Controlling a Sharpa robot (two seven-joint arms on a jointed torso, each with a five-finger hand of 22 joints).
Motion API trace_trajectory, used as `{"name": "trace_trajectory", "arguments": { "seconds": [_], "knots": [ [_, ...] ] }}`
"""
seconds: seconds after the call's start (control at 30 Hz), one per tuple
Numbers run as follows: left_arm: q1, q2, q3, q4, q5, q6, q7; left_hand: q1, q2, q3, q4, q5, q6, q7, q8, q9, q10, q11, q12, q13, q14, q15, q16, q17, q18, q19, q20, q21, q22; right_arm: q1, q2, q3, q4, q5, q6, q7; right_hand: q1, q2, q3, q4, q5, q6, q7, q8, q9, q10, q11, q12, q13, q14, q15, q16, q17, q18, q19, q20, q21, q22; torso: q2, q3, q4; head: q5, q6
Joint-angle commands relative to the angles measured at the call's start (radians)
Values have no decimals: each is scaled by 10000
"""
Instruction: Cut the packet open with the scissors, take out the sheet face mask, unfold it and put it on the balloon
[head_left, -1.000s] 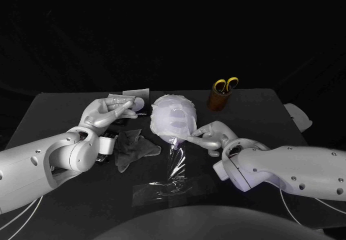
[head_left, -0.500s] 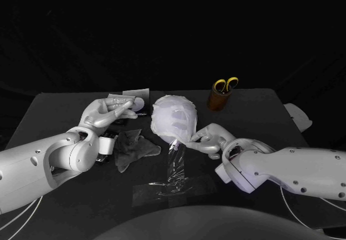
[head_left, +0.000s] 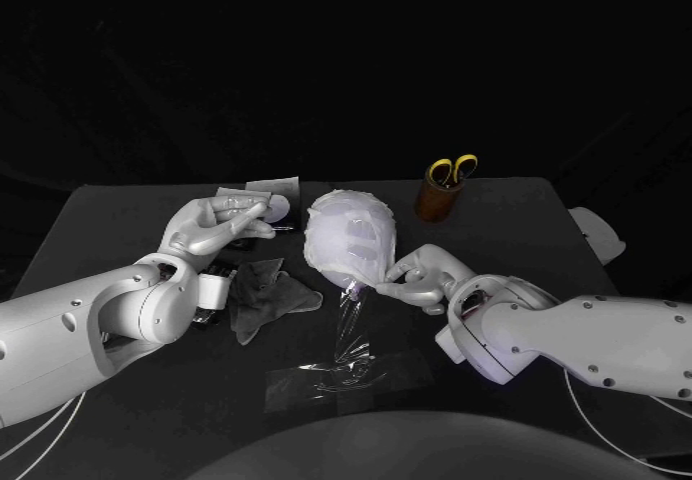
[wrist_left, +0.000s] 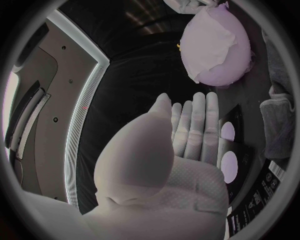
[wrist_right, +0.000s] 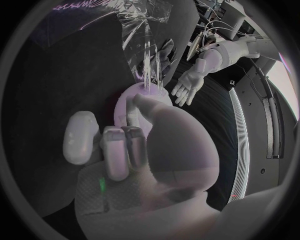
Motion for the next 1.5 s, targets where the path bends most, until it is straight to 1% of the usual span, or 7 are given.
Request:
{"name": "trace_trajectory", "arguments": {
  "seconds": [0.03,0.2,0.33,0.57,0.8,1.17,1.5],
  "knots": [
    [8,-1,5,41,-452,229,-314,-105,-68,-130,36,0,62,-25,-58,-8,527,-123,196,86,469,-209,483,217,228,185,-142,308,154,-12,-10,-7,-6,26,-91,273,-354,-261,209,-320,48,-191,-109,91,603,1059,-38,43,2631,1037,-43,39,2635,221,-69,-42,-101,38,-3,-2,-7,11,1],
    [8,-12,-22,72,-1218,480,-1064,-480,-133,-481,28,-8,17,-146,-100,-10,812,-292,426,131,1231,-444,1894,975,214,676,-443,1241,696,-12,-1,-8,-24,173,486,249,-1590,-1283,-889,303,244,-1496,476,-729,293,756,442,-904,2201,1037,337,39,2635,323,-530,174,-869,-492,-17,-1,1,43,1],
    [0,-11,-99,135,-2091,498,-1923,-753,-177,-929,24,-7,-74,-223,-71,22,1164,-429,902,335,1769,-605,3377,1820,218,1020,-648,2198,1280,-11,-19,-8,-30,206,1032,111,-1543,-1446,-1572,578,157,-1980,704,-1106,136,490,670,-1571,1884,1014,563,11,2550,437,-859,432,-1439,-845,-13,-6,-3,73,1],
    [-162,49,-190,234,-2577,-48,-3024,-659,-62,-1352,51,23,-17,-364,389,225,1331,-681,2279,1192,2736,-819,5769,4362,209,1284,-929,3643,2220,-11,-193,-10,-9,180,1339,-27,-1326,-1412,-2128,822,117,-2063,767,-1228,73,372,737,-1835,1738,974,634,-34,2418,517,-974,566,-1709,-996,1,-7,-4,119,1],
    [-349,119,-231,398,-2663,-608,-4217,-590,191,-1857,29,95,86,-645,1531,719,678,-987,6008,3736,4491,-1096,8083,8507,-90,2113,-1124,6436,5040,-11,-392,-10,70,124,990,190,-995,-1191,-2467,1006,182,-1816,704,-1144,85,459,689,-1621,1813,1010,603,8,2543,510,-866,583,-1630,-910,-5,4,-1,167,1],
    [-527,391,-267,673,-1520,-1025,-5562,-1877,932,-2780,57,-20,-421,-738,1970,927,702,-1033,8827,5911,5449,-1170,8893,10782,-561,3476,-1228,8535,7726,-12,-422,-10,147,486,432,956,-590,-863,-2632,1130,299,-1519,618,-1086,54,752,607,-861,2173,1037,528,39,2635,419,-556,511,-1209,-589,9,0,-14,229,1],
    [-552,508,-268,933,-640,-882,-5658,-2300,1156,-3491,73,-26,-523,-768,2113,990,1433,-1054,10343,7691,5661,-1195,9071,11385,-691,3849,-1253,9047,8430,-13,-400,-10,134,583,337,1083,-499,-818,-2689,1156,307,-1440,602,-1082,36,786,592,-766,2219,1037,514,39,2635,410,-522,497,-1170,-553,1,-1,-8,211,1]
  ]
}}
